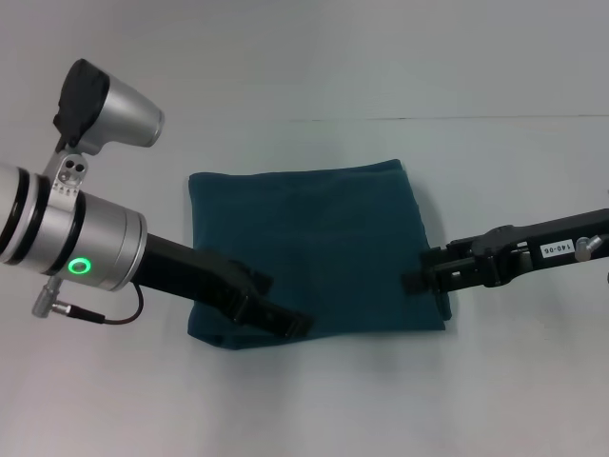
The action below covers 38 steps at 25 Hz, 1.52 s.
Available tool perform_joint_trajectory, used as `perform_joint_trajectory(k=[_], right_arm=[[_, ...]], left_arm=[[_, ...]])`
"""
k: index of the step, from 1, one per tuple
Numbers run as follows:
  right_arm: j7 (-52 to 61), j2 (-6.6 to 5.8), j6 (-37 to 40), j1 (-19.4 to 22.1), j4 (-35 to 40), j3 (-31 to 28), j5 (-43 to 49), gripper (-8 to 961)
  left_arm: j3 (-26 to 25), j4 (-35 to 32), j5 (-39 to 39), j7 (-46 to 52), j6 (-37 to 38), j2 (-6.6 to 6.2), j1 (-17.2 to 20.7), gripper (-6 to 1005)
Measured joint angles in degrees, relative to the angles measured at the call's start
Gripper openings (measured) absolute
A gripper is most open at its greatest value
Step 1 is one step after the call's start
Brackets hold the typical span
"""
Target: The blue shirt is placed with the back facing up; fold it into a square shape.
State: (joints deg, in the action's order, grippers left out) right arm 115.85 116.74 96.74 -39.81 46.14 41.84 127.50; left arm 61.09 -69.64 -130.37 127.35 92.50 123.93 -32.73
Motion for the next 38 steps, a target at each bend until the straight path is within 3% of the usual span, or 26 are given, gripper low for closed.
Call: perform_joint_trajectory(k=[25, 38], right_arm=[[-0.1, -0.01, 0.0, 0.1, 0.0, 0.1, 0.1, 798], [-0.6, -0.22, 4.2, 0.1, 0.1, -1.7, 0.0, 797]], left_arm=[[0.0, 0.0, 0.1, 0.3, -0.1, 0.0, 0.1, 934], [-0.2, 0.0, -0.4, 0.6, -0.7, 0.0, 0.1, 934]])
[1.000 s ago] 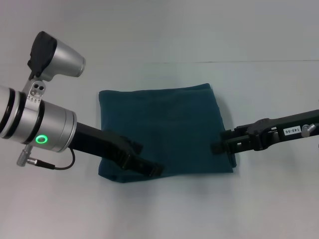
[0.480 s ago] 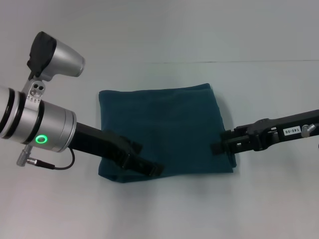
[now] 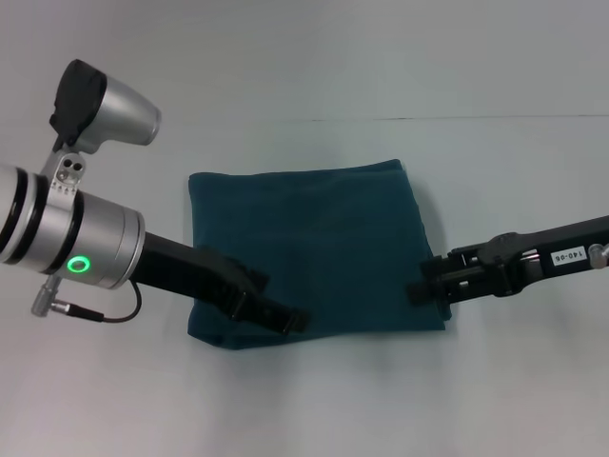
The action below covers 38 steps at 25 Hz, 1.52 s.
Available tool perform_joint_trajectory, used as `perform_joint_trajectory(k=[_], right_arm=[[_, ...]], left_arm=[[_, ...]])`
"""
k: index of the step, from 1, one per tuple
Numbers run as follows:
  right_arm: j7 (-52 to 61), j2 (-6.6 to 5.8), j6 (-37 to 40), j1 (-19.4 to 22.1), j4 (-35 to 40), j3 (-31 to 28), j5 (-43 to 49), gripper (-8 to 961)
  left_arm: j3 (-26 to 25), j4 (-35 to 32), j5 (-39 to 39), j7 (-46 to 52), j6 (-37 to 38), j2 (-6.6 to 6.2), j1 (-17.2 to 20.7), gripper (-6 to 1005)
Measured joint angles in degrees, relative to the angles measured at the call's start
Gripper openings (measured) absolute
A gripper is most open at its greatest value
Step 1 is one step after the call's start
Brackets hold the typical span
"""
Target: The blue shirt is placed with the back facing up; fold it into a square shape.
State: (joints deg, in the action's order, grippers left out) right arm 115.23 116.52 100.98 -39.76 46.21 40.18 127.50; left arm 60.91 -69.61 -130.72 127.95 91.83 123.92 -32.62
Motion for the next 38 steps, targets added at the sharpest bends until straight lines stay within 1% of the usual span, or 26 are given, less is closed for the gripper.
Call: perform_joint_trajectory(k=[13, 15, 18, 21, 24, 27, 32, 38], right_arm=[[-0.4, -0.07, -1.8, 0.0, 0.1, 0.0, 0.0, 797], [-2.0, -0.07, -2.0, 0.0, 0.4, 0.3, 0.1, 797], [-5.9, -0.05, -2.7, 0.0, 0.5, 0.4, 0.2, 798], [-10.0, 0.28, -3.0, -0.4, 0.6, 0.4, 0.2, 798], [-11.4, 0.38, -2.9, -0.7, 0.7, 0.6, 0.2, 798], [-11.5, 0.37, -2.6, -0.8, 0.7, 1.8, 0.3, 798], [-11.0, 0.2, -2.6, -0.5, 0.7, 5.7, 0.3, 797], [-10.9, 0.12, -2.5, -0.3, 1.3, 5.6, 0.1, 797]], left_arm=[[0.0, 0.0, -0.1, 0.2, 0.4, 0.0, -0.2, 933], [0.0, 0.0, -0.1, -0.3, 0.4, 0.0, -0.2, 933], [0.0, 0.0, 0.5, -3.6, 0.3, 0.02, 0.0, 933], [0.0, 0.2, 0.8, -5.5, 0.1, 0.06, 0.0, 933], [-1.6, 0.6, 1.1, -5.2, 0.0, 0.05, -0.3, 933], [-3.0, 0.6, 1.4, -4.9, 0.1, 0.04, -0.4, 933], [-4.6, 2.3, 2.0, -3.5, 0.9, -0.23, -1.0, 933], [-4.1, 3.6, 2.0, -3.5, 2.1, -0.35, -1.3, 933]])
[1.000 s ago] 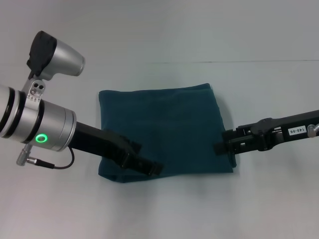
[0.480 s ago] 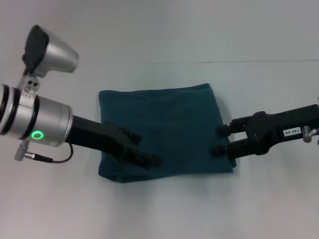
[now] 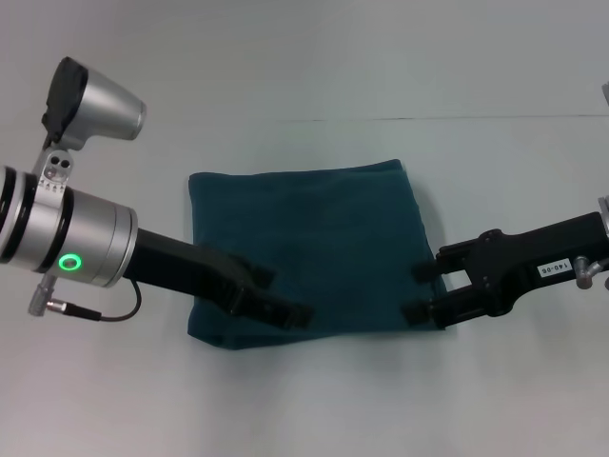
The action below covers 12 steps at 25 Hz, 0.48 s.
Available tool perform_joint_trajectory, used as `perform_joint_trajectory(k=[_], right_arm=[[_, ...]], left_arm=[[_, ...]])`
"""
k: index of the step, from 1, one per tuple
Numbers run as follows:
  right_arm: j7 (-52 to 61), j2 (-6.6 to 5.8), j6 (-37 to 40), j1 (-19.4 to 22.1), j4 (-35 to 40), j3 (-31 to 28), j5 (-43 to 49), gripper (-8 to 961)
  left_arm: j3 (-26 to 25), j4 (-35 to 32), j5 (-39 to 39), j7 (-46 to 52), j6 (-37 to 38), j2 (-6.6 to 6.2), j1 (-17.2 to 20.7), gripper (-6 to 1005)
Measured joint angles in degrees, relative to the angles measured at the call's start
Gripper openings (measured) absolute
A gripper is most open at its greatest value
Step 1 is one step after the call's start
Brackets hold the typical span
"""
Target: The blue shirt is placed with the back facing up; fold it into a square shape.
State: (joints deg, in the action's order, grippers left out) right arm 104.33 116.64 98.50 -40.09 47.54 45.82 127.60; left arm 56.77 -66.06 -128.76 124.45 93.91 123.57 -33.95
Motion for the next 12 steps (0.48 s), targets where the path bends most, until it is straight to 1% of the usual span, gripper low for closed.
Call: perform_joint_trajectory(k=[3, 8, 12], right_arm=[[0.0, -0.04, -0.1, 0.1, -0.2, -0.1, 0.1, 797], [0.1, -0.1, -0.3, 0.5, -0.5, -1.8, 0.0, 798], [0.1, 0.11, -0.3, 0.7, -0.6, -2.1, -0.1, 798]], left_arm=[[-0.3, 0.5, 0.1, 0.1, 0.7, 0.0, 0.0, 933], [-0.2, 0.8, -0.1, 0.1, 0.8, 0.0, 0.0, 933], [-0.6, 0.9, 0.1, 0.3, 0.2, 0.0, 0.0, 933]])
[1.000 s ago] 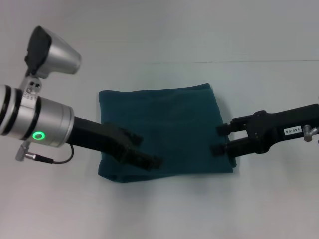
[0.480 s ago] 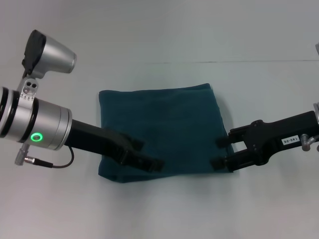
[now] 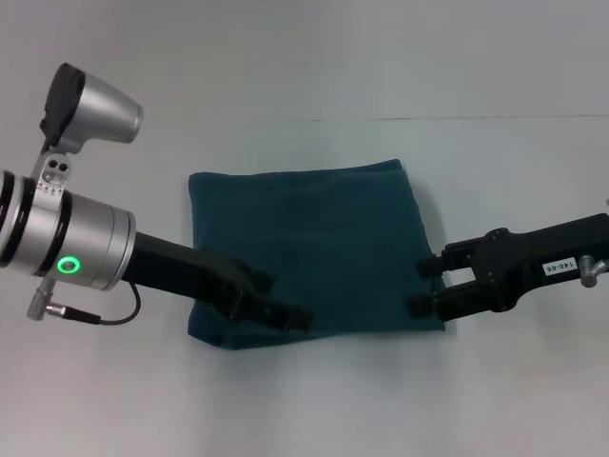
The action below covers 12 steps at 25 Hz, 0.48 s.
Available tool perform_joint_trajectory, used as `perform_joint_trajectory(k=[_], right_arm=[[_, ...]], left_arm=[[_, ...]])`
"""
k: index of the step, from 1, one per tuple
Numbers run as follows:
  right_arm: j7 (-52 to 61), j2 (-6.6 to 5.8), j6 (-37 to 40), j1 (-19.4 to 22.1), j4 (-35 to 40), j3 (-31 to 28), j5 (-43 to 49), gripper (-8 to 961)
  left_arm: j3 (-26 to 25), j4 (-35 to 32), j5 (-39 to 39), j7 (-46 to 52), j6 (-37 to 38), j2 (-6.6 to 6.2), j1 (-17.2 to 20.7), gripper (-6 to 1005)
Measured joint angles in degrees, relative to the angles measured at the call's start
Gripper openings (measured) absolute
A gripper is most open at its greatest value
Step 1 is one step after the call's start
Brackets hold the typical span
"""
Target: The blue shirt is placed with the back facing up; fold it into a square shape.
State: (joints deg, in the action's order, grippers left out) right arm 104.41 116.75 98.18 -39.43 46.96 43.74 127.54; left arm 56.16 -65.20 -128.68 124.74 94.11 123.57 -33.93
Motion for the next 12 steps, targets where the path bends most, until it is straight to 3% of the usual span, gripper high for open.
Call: perform_joint_trajectory(k=[12], right_arm=[[0.6, 0.15, 0.1, 0.3, 0.0, 0.1, 0.3, 797]], left_arm=[[-0.4, 0.7, -0.1, -0.8, -0.2, -0.24, -0.4, 933]])
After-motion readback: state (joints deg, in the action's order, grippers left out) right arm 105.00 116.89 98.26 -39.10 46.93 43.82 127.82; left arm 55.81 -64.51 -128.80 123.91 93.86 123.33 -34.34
